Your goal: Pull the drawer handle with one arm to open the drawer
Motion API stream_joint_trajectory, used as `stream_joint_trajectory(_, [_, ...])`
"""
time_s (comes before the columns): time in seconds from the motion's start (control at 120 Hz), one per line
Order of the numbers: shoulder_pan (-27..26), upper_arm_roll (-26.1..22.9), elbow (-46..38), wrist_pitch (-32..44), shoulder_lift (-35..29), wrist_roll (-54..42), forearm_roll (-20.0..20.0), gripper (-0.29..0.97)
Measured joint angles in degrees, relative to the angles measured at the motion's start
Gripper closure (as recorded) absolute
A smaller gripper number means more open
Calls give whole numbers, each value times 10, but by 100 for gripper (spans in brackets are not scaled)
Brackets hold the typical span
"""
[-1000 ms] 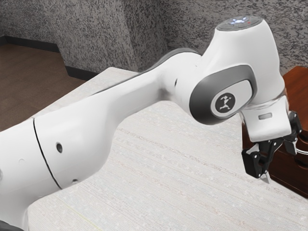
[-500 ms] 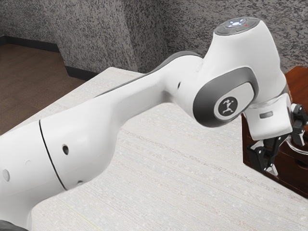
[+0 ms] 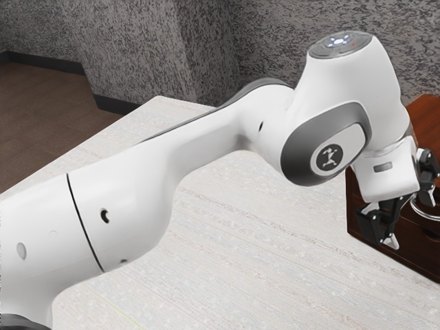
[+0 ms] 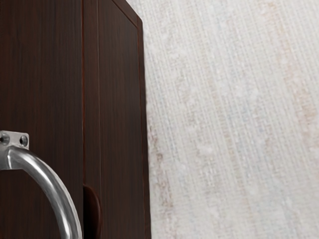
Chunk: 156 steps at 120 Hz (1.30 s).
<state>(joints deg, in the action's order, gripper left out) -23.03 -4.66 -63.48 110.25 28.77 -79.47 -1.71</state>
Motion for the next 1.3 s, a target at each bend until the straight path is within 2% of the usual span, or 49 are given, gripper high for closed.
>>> stream_joint_trajectory(0.175, [1, 0, 1, 7, 8, 1, 2, 1])
stream_joint_trajectory(0.508, [-2, 0, -5, 11, 7, 12, 0, 14])
stream_joint_trajectory(0.775, [-5, 0, -23, 12, 0, 24, -3, 12])
stream_joint_trajectory(0.992, [-12, 0, -48, 12, -20, 34, -4, 18])
stream_joint_trajectory(1.217, [-14, 0, -80, 12, -39, 41, -5, 12])
stream_joint_trajectory(1.3, [-14, 0, -92, 11, -50, 43, -5, 17])
